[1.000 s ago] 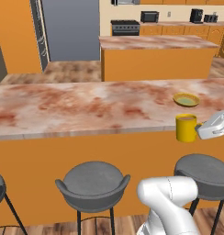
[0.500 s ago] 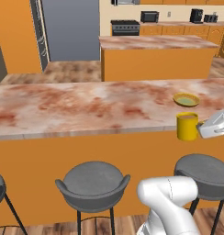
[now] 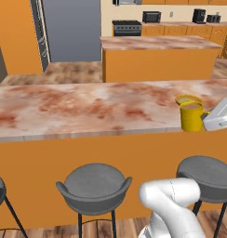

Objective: Pick the cup of tea, navigate to the dining table, and place it on the saucer.

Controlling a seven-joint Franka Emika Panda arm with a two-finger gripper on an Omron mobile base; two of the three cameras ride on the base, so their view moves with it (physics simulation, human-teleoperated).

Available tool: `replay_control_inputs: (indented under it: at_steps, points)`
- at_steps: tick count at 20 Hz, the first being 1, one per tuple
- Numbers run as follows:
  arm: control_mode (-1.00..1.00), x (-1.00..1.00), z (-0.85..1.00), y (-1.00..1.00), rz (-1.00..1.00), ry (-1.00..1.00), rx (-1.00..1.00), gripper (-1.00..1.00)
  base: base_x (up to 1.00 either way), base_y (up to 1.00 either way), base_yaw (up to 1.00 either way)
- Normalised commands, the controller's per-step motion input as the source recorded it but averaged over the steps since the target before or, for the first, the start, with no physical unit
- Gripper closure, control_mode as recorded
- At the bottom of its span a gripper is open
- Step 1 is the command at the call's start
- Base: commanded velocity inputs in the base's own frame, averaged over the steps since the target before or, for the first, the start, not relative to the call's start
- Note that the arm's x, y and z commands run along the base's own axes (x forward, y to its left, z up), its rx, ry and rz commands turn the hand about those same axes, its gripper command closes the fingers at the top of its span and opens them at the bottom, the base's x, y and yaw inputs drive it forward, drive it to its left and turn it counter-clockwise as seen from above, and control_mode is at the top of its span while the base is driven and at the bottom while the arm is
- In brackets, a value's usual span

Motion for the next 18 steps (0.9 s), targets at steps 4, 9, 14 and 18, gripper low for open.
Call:
replay_control_inputs:
  at_steps: [4, 9, 14, 18]
  points:
    - [-1.00, 0.12, 0.25, -0.25, 0.06, -0.15, -0.04, 1.00, 0.00, 0.00, 0.00]
    - [-1.00, 0.37, 0.02, -0.46, 0.05, -0.04, 0.00, 1.00, 0.00, 0.00, 0.00]
    - [-1.00, 0.22, 0.02, -0.42, 0.04, 0.00, 0.00, 1.00, 0.00, 0.00, 0.00]
    - [-1.00, 0.38, 0.00, -0.37, 0.02, 0.00, 0.00, 1.00, 0.00, 0.00, 0.00]
